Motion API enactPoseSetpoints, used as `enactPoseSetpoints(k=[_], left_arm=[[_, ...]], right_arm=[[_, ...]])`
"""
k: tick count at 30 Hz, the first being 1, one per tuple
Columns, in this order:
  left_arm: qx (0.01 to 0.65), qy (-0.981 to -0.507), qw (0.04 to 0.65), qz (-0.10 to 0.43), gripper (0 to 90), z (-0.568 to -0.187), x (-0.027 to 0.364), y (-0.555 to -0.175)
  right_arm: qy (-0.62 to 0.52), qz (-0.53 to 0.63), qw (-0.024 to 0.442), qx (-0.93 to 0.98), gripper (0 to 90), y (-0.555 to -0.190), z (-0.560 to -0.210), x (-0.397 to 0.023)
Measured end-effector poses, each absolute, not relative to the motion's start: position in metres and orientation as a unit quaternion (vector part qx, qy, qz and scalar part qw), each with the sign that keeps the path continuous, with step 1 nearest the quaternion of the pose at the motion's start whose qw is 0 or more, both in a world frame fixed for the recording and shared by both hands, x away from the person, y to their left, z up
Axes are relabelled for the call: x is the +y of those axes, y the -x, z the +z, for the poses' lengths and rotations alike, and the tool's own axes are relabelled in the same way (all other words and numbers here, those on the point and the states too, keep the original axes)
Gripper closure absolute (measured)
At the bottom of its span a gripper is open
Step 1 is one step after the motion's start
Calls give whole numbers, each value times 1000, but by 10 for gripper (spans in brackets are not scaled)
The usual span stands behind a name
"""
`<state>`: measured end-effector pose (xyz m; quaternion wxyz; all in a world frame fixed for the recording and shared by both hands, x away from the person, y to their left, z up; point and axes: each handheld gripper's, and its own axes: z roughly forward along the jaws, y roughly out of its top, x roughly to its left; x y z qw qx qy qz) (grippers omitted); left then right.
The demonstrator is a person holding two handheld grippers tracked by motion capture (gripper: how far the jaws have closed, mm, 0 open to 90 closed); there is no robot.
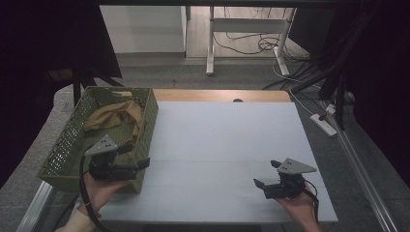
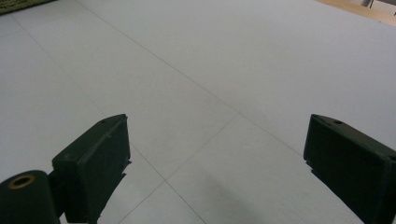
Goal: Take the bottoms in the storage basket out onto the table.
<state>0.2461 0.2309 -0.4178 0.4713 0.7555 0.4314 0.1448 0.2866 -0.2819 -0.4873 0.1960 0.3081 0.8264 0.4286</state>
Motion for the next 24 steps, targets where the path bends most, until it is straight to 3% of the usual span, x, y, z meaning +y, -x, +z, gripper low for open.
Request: enactPoseSetpoints(k=[24], left_arm=[[455, -737, 481, 137, 133, -407, 240, -279]], right_arm=[[-304, 427, 193, 829, 69, -288, -490, -280]])
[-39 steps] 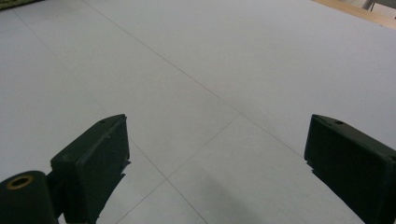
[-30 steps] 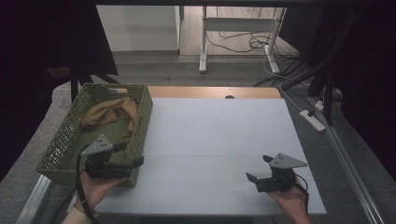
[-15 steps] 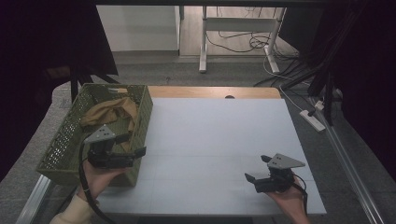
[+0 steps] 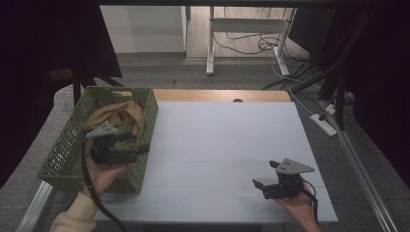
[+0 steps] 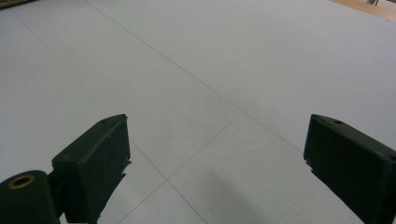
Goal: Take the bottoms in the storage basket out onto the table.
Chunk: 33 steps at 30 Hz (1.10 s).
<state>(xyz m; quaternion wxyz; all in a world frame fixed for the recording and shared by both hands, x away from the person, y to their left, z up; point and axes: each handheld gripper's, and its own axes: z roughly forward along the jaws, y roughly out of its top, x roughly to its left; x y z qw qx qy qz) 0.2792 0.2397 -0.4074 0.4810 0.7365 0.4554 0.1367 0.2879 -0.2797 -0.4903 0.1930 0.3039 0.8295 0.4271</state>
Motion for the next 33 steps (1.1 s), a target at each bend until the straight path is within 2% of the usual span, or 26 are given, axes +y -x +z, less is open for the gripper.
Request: enactPoseSetpoints(k=[33], left_arm=[[478, -725, 474, 146, 135, -394, 254, -320]], right_arm=[[-310, 419, 193, 832, 69, -289, -492, -281]])
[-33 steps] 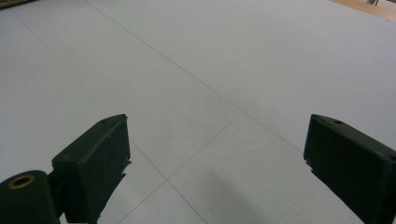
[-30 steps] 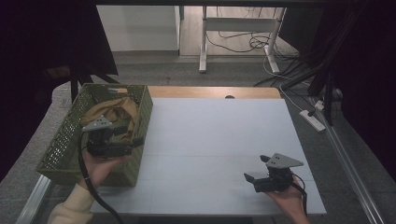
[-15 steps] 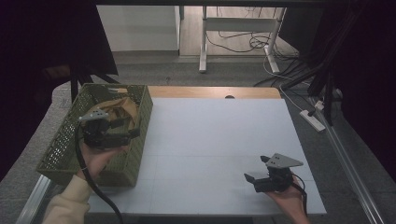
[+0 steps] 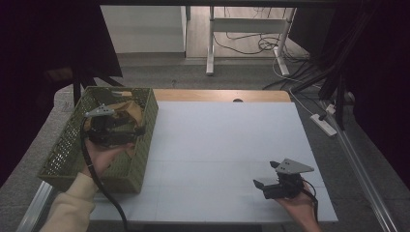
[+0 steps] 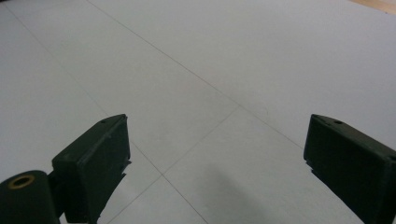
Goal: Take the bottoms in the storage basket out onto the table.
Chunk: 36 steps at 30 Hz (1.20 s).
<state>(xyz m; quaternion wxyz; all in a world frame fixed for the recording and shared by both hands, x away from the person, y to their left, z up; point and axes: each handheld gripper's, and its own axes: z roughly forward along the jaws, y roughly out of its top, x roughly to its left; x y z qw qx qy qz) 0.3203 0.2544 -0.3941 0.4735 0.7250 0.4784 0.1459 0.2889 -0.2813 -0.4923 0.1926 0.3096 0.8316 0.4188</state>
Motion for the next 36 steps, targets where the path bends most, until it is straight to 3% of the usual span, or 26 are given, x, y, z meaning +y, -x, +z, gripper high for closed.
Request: enactPoseSetpoints(k=[36], left_arm=[[515, -714, 447, 158, 135, -394, 272, -367]], right_arm=[[-316, 415, 182, 834, 69, -291, -497, -283]])
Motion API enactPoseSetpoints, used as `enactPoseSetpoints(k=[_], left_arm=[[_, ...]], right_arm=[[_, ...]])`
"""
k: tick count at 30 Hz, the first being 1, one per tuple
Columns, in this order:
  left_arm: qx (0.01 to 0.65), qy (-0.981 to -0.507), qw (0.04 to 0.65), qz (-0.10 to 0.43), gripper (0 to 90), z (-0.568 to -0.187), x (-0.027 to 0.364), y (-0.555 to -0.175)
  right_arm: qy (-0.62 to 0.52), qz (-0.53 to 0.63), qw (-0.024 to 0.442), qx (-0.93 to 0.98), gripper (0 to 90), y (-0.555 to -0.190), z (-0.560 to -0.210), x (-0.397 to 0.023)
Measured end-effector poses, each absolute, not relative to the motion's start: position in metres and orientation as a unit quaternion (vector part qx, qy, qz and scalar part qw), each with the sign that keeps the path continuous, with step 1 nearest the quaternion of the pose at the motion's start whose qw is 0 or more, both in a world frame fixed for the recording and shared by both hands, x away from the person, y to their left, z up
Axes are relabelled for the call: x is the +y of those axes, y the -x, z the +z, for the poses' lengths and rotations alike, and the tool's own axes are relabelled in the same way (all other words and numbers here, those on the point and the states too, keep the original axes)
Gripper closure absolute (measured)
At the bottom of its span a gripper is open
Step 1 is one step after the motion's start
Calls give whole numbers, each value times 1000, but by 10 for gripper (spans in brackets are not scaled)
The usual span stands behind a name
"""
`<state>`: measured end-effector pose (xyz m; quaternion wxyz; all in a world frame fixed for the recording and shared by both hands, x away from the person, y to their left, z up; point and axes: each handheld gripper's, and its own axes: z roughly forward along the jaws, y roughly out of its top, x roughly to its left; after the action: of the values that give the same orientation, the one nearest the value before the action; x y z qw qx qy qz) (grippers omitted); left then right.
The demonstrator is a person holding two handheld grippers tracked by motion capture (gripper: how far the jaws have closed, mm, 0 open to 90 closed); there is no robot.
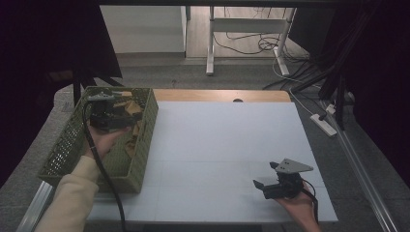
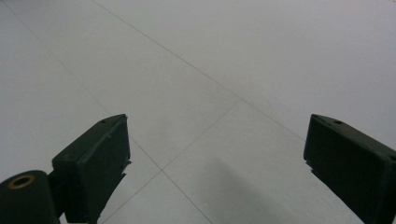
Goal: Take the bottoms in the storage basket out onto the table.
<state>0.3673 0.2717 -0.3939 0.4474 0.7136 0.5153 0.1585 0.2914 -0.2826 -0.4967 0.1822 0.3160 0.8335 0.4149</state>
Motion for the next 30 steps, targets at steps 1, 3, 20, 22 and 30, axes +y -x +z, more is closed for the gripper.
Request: enactPoseSetpoints(k=[1, 3, 20, 22, 30], left_arm=[[516, -713, 446, 159, 135, -394, 272, -369], [519, -712, 446, 158, 135, -393, 274, -371], [544, -703, 433, 152, 136, -398, 283, -395], [545, -703, 431, 152, 136, -398, 283, -398], [553, -699, 427, 152, 136, -399, 285, -408]], right_arm=[[-316, 414, 182, 834, 69, -291, -497, -283], [-316, 414, 182, 834, 69, -291, -497, -283], [-317, 413, 185, 834, 69, -292, -497, -283], [-316, 412, 184, 835, 70, -292, -497, -283], [-317, 413, 185, 834, 70, -292, -497, -283]])
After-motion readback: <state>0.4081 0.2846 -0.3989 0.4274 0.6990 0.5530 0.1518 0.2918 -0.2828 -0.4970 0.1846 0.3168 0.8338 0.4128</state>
